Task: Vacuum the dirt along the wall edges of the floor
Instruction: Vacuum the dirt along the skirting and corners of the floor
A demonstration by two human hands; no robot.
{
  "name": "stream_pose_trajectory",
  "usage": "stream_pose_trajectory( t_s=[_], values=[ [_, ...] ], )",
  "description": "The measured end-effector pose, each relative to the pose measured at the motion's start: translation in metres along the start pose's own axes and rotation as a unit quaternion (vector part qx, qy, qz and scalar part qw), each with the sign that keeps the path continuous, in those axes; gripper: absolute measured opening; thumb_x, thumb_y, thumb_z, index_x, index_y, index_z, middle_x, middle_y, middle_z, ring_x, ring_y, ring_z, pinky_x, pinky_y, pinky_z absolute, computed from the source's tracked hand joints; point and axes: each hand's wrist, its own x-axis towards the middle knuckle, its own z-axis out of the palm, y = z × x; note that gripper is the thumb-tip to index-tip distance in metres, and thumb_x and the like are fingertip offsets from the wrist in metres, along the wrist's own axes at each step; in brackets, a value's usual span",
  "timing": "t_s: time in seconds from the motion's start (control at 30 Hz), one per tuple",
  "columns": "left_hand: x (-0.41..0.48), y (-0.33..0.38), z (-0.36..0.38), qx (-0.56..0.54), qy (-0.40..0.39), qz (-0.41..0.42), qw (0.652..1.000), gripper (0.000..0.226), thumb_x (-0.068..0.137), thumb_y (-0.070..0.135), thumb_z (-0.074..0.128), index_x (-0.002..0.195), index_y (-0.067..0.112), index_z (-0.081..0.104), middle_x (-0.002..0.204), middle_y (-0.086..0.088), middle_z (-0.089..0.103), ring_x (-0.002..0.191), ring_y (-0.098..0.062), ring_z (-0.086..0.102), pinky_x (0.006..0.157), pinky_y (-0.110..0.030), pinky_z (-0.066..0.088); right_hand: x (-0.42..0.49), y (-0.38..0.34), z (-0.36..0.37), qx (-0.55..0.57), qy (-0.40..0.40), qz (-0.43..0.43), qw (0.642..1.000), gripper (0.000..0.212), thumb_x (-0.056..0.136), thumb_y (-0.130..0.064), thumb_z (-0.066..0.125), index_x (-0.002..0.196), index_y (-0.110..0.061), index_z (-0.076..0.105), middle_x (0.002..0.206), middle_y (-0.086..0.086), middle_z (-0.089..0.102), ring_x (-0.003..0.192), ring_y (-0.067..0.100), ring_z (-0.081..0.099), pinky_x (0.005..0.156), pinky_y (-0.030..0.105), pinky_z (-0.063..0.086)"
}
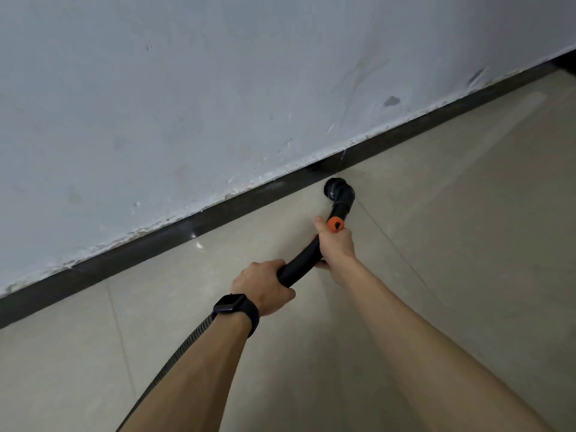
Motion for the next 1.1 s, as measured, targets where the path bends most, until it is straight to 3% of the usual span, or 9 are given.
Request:
stream_pose_trajectory(
  t_s=[0.17,0.27,0.4,0.47,0.53,0.73,0.9,1.03,1.1],
  values=[
    [0.024,0.039,0.006,-0.009,-0.002,0.017,1.0,0.024,0.069,0.039,0.064,0.091,0.032,0.057,0.077,0.006,0.061,0.073,-0.018,0.061,0.072,-0.036,0.057,0.012,-0.001,-0.025,0.103,-0.039,0.001,0.994,0.055,0.095,-0.031,0.072,0.134,-0.008,0.04,0.105,0.011,0.069,0.072,0.021,0.076,0.054,0.03,0.058],
    [0.038,0.06,0.006,-0.032,0.0,0.027,0.999,0.03,0.07,0.036,0.066,0.099,0.042,0.058,0.079,0.009,0.061,0.075,-0.017,0.062,0.073,-0.035,0.057,0.017,-0.003,-0.033,0.102,-0.039,-0.004,0.994,0.046,0.1,-0.029,0.065,0.134,-0.01,0.039,0.099,0.008,0.07,0.067,0.015,0.072,0.056,0.03,0.057],
    [0.057,0.085,0.005,-0.018,-0.005,0.055,0.998,0.038,0.072,0.035,0.068,0.108,0.044,0.06,0.08,0.01,0.061,0.076,-0.017,0.062,0.074,-0.034,0.057,0.037,-0.009,-0.045,0.07,0.025,-0.031,0.997,0.046,0.102,-0.038,0.059,0.131,-0.005,0.045,0.107,0.011,0.069,0.085,0.023,0.072,0.073,0.041,0.062],
    [0.061,0.096,0.008,-0.022,-0.014,0.058,0.998,0.028,0.073,0.035,0.069,0.098,0.042,0.06,0.078,0.009,0.061,0.073,-0.016,0.062,0.071,-0.033,0.057,0.045,-0.011,-0.052,0.041,0.047,-0.039,0.997,0.051,0.101,-0.042,0.059,0.133,-0.006,0.044,0.112,0.013,0.068,0.097,0.029,0.07,0.088,0.05,0.061],
    [0.062,0.104,0.014,-0.033,-0.019,0.056,0.998,0.022,0.072,0.033,0.069,0.086,0.04,0.054,0.075,0.007,0.061,0.068,-0.015,0.062,0.064,-0.03,0.055,0.048,-0.014,-0.059,0.028,0.051,-0.046,0.997,0.049,0.1,-0.043,0.059,0.131,-0.008,0.043,0.11,0.012,0.067,0.098,0.03,0.069,0.091,0.052,0.06],
    [0.059,0.116,0.023,-0.037,-0.023,0.045,0.998,0.023,0.072,0.035,0.069,0.09,0.032,0.056,0.076,0.005,0.06,0.068,-0.014,0.059,0.057,-0.026,0.047,0.049,-0.022,-0.075,0.088,0.028,-0.027,0.995,0.039,0.102,-0.034,0.06,0.127,-0.01,0.042,0.097,0.008,0.07,0.072,0.024,0.073,0.065,0.038,0.061],
    [0.05,0.102,0.016,-0.033,-0.001,0.021,0.999,0.022,0.072,0.037,0.068,0.089,0.032,0.056,0.079,0.004,0.061,0.072,-0.017,0.06,0.064,-0.03,0.053,0.047,-0.029,-0.068,0.064,-0.023,-0.026,0.997,0.042,0.102,-0.033,0.062,0.132,-0.007,0.048,0.096,0.007,0.07,0.063,0.016,0.073,0.046,0.027,0.054],
    [0.027,0.07,0.002,-0.042,-0.005,0.005,0.999,0.021,0.071,0.039,0.069,0.087,0.033,0.056,0.076,0.006,0.059,0.067,-0.012,0.057,0.056,-0.025,0.044,0.038,-0.026,-0.045,0.048,-0.034,-0.036,0.998,0.05,0.099,-0.04,0.065,0.134,-0.007,0.049,0.098,0.007,0.071,0.061,0.015,0.075,0.045,0.024,0.054],
    [0.011,0.051,-0.003,-0.05,-0.015,-0.007,0.999,0.022,0.07,0.039,0.069,0.087,0.033,0.056,0.075,0.005,0.06,0.067,-0.013,0.059,0.058,-0.027,0.049,0.028,-0.02,-0.029,0.036,-0.043,-0.034,0.998,0.056,0.097,-0.043,0.068,0.137,-0.009,0.046,0.102,0.007,0.071,0.061,0.015,0.075,0.048,0.027,0.056]
  ],
)
